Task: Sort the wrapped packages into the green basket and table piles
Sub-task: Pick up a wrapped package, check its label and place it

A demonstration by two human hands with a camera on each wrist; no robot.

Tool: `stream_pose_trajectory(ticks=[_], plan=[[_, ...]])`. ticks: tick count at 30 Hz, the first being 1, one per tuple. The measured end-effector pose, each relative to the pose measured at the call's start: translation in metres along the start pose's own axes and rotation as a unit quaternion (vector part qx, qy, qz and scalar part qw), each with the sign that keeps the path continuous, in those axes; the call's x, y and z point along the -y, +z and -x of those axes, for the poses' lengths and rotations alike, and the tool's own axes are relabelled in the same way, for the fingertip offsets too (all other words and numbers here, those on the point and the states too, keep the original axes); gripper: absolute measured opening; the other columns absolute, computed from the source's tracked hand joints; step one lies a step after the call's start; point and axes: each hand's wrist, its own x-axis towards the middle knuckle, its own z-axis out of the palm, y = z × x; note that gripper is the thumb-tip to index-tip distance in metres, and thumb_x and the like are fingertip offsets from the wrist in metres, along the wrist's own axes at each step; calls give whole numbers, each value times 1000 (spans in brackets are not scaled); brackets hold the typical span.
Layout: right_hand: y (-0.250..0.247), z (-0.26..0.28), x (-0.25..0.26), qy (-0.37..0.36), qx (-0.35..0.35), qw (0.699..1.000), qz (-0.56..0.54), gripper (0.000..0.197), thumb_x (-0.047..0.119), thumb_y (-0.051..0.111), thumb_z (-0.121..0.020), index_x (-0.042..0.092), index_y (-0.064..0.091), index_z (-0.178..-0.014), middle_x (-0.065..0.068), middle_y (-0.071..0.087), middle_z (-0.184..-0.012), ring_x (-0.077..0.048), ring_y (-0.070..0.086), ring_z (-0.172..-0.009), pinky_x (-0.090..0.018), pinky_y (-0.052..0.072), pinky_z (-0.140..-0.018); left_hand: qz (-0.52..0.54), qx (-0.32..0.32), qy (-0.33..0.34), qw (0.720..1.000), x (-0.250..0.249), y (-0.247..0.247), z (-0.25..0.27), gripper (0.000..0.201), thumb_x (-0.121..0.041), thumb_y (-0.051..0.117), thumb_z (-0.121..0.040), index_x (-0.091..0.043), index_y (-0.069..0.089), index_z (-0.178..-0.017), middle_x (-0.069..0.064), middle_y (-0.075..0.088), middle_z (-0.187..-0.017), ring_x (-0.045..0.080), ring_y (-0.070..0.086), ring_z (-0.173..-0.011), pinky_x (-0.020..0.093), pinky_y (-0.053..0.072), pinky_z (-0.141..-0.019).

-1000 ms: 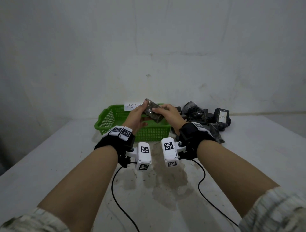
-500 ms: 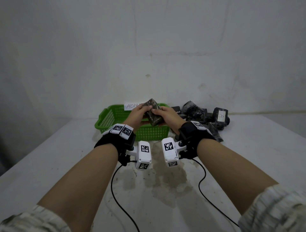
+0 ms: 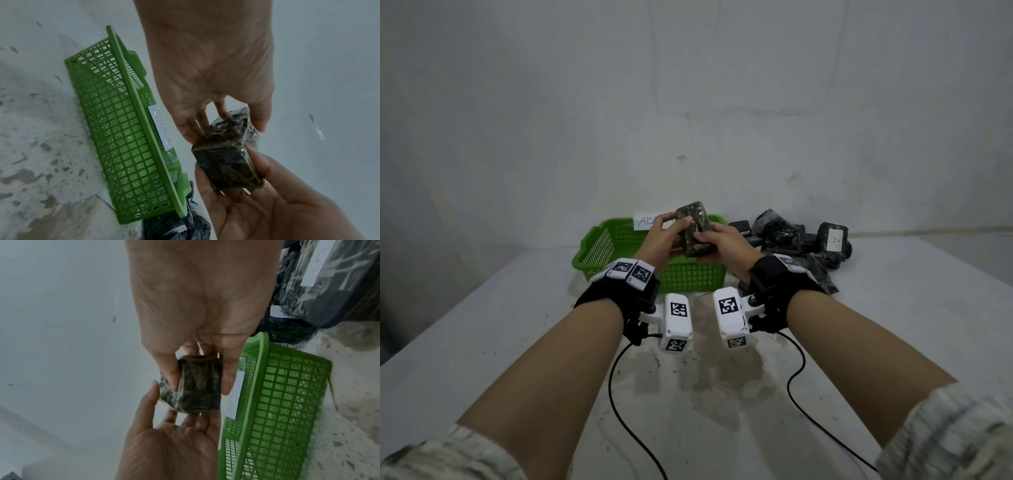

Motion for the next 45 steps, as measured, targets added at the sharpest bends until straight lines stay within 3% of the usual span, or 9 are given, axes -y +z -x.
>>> stream_pose_trajectory(ticks=[6,13,20,26,31,35,38,41,45], plan=[[9,3,-4,-3,-26,998,65,47,43,30,-102,14,39,-138,-9,57,-122,-15,59,-78,-27,51,-62,-36,1,4,999,1,3,3,44,-19,54,-93,-11,39,-133,7,54,-114,26,56,-104,31,50,-70],[8,1,-1,-1,-53,997,53,41,29,33,-104,12,30,-141,-13,50,-129,-26,54,-99,-28,47,-55,-73,13,-7,997,2,5,4,45,-22,56,-92,-19,39,-134,9,52,-128,28,55,-116,46,50,-88],[4,0,0,14,-71,996,59,50,44,40,-99,10,32,-134,-10,47,-133,-25,51,-117,-46,47,-95,-106,12,41,993,-1,8,2,40,-2,47,-93,-5,42,-132,6,56,-105,13,57,-85,22,48,-63],[-2,1,-2,17,-73,995,58,46,42,40,-100,10,34,-133,-11,51,-122,-25,58,-93,-40,55,-66,-105,32,43,993,4,5,3,44,-9,61,-88,-12,48,-130,12,54,-117,26,57,-107,41,52,-88],[1,1,-2,16,-52,997,61,35,30,42,-101,16,32,-132,-10,49,-128,-25,54,-106,-38,55,-65,-108,-44,89,989,11,1,0,51,-14,69,-84,-10,46,-129,6,54,-105,23,59,-99,37,56,-80],[6,-2,0,-29,-68,990,116,50,45,44,-97,11,43,-134,-9,51,-132,-22,52,-117,-26,49,-82,-77,-40,67,994,5,5,0,42,-28,50,-96,-13,41,-134,9,53,-116,24,56,-104,38,52,-81],[-2,-13,-5,-3,-91,981,172,77,80,55,-70,25,54,-125,-7,47,-138,-26,44,-128,-42,40,-104,-109,-23,81,990,1,4,4,40,-36,28,-102,-18,41,-136,2,56,-122,19,56,-102,31,45,-76],[-8,-4,0,8,-51,994,98,34,40,69,-83,22,62,-111,-7,64,-120,-22,59,-111,-30,45,-80,-146,-10,101,984,1,0,5,39,-33,26,-103,-20,45,-135,-6,59,-118,10,57,-92,25,37,-65],[-12,-7,-10,13,-52,998,26,49,10,68,-82,10,50,-128,-11,64,-110,-26,61,-102,-28,46,-67,-117,5,100,988,3,-3,0,31,-17,38,-101,-13,53,-127,1,67,-105,9,57,-77,18,36,-52]])
